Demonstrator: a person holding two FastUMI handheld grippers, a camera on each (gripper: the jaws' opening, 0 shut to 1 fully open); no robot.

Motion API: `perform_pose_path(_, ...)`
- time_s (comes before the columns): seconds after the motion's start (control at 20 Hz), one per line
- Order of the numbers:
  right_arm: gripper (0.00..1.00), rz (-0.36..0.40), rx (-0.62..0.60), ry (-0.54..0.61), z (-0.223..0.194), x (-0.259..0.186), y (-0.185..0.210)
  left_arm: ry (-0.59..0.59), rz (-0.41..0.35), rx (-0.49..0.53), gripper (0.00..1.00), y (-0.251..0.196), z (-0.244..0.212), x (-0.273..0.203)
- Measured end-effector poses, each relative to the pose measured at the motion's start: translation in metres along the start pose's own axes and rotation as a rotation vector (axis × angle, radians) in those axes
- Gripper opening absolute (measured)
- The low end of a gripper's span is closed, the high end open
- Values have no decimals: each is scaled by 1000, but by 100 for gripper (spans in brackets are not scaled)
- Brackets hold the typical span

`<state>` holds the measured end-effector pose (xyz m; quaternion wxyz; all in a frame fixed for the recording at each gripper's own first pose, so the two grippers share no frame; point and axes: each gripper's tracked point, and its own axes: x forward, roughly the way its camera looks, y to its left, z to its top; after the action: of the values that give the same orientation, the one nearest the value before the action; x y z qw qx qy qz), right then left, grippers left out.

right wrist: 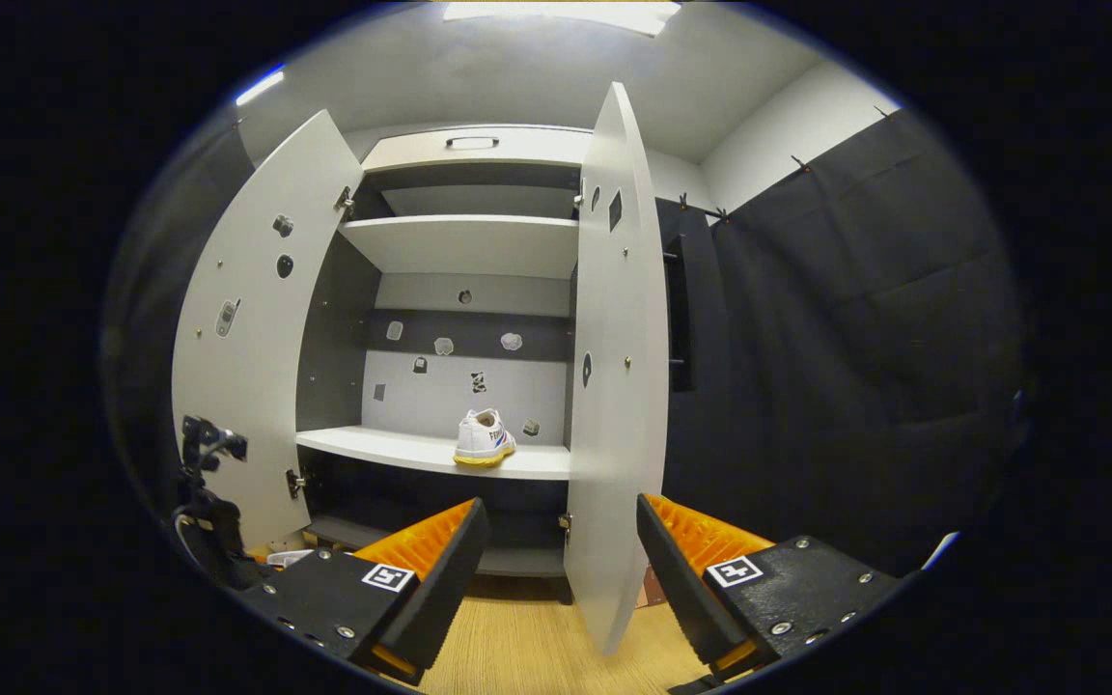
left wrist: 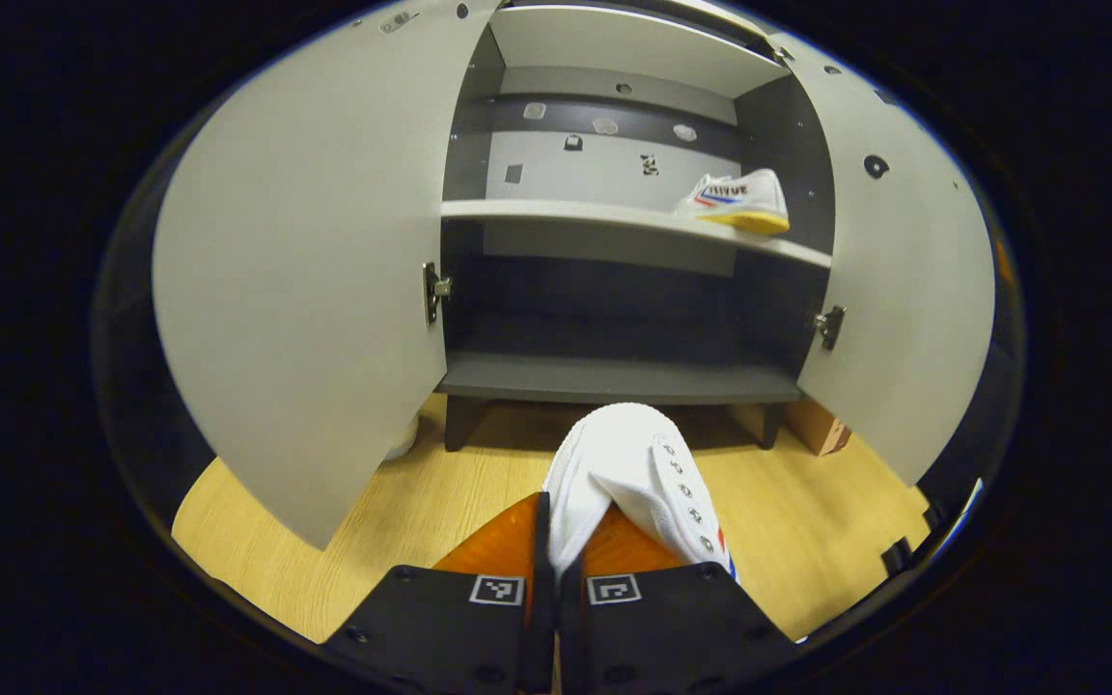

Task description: Grab one shoe with the right hand and put it into the shoe cabinet, grab the other shoe with the left hand and put it into the shoe cabinet; then close the right door with the right hand and the left door with the left hand.

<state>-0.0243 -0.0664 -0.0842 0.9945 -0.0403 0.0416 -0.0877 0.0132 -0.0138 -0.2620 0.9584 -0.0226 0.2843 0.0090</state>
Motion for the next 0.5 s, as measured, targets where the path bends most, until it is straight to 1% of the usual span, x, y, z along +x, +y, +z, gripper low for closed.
perform_pose_path(0.1, 94, 11, 9, 0, 0, -2, 1, -65, -15, -23, 9, -12, 48, -24)
perform_pose_path(0.25, 94, 16, 11, -1, -1, -4, -2, -143, 3, -24, 10, -19, 116, -41)
perform_pose_path(0.4, 94, 22, 21, -11, 2, -8, -5, -233, -6, -10, 10, -27, 188, -28)
perform_pose_path(0.5, 94, 20, 21, -10, 2, -10, -12, -278, 1, 10, 10, -30, 236, -7)
